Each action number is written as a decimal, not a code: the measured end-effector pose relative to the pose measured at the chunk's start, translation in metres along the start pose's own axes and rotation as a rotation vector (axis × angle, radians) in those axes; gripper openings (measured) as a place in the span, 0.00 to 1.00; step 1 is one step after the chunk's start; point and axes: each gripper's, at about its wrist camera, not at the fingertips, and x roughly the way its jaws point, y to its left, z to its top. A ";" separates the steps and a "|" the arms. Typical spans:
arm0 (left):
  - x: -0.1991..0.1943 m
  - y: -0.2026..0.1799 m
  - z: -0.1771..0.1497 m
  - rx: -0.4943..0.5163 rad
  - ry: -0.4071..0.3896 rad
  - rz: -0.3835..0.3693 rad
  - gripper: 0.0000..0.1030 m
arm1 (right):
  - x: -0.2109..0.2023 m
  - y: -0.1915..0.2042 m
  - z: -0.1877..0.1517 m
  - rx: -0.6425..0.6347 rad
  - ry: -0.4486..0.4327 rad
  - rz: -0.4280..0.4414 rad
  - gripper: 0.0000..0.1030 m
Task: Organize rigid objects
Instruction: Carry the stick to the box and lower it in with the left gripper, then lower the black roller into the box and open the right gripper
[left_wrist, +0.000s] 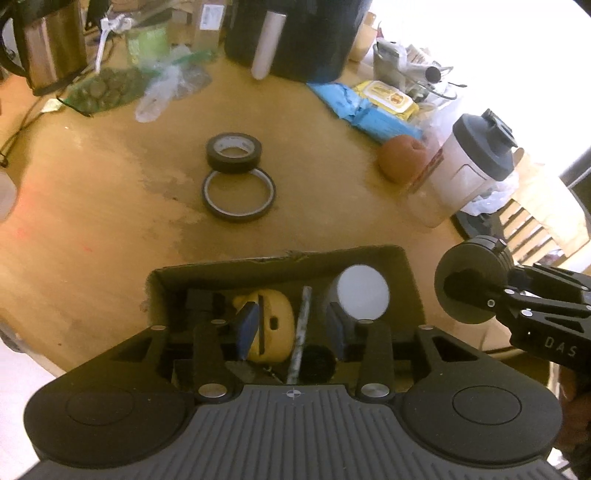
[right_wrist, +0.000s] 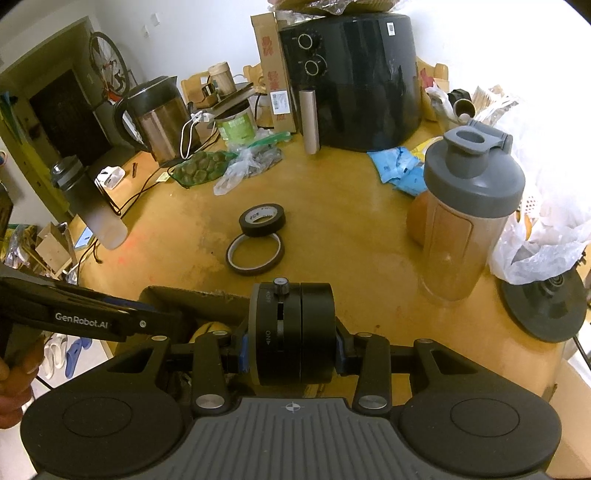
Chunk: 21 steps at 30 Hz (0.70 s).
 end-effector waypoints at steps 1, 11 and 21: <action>-0.001 0.000 -0.001 0.004 -0.007 0.014 0.39 | 0.001 0.001 -0.001 0.000 0.004 0.002 0.42; -0.012 0.007 -0.014 0.013 -0.054 0.112 0.39 | 0.010 0.014 -0.008 -0.014 0.056 0.040 0.42; -0.020 0.023 -0.027 -0.029 -0.070 0.146 0.40 | 0.030 0.021 -0.017 0.002 0.163 0.039 0.42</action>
